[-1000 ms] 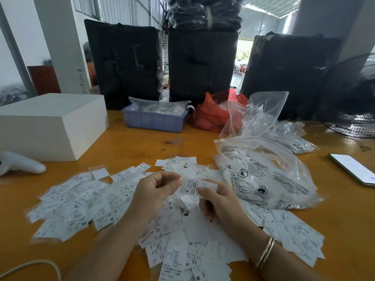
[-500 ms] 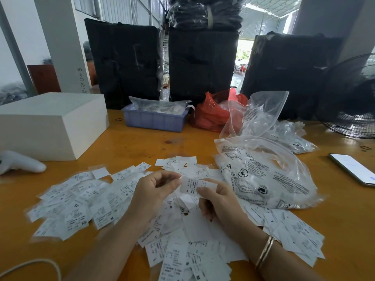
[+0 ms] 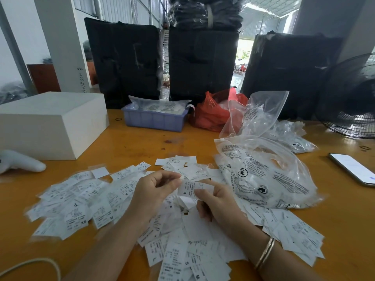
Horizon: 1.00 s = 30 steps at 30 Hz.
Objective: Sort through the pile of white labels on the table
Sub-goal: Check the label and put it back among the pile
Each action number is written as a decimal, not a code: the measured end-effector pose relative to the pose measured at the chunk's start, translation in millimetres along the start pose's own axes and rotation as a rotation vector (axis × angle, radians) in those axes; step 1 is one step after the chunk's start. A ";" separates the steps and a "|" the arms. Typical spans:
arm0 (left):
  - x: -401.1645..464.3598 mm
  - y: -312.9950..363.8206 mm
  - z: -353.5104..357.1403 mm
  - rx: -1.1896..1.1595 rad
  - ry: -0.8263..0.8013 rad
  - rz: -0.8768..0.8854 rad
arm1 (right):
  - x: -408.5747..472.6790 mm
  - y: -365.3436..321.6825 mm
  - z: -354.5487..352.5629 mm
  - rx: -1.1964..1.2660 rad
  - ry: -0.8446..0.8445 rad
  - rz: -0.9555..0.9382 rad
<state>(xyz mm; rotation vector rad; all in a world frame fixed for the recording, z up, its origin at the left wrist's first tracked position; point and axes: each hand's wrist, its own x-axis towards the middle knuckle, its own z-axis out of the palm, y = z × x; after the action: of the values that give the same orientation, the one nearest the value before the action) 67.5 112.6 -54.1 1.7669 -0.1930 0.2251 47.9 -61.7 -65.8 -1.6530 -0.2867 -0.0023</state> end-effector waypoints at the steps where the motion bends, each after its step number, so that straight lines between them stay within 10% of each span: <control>1: -0.1 0.1 0.0 -0.006 -0.014 -0.001 | -0.2 -0.4 0.4 -0.009 -0.003 -0.001; 30: -3.6 -2.1 7.8 -0.098 0.013 -0.075 | -6.1 -9.3 13.6 -0.369 0.288 -0.277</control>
<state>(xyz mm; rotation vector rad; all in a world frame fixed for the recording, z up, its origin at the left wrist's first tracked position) 64.9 105.4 -58.5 1.6721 -0.1262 0.1697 37.9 -48.8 -59.2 -1.9356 -0.3046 -0.5256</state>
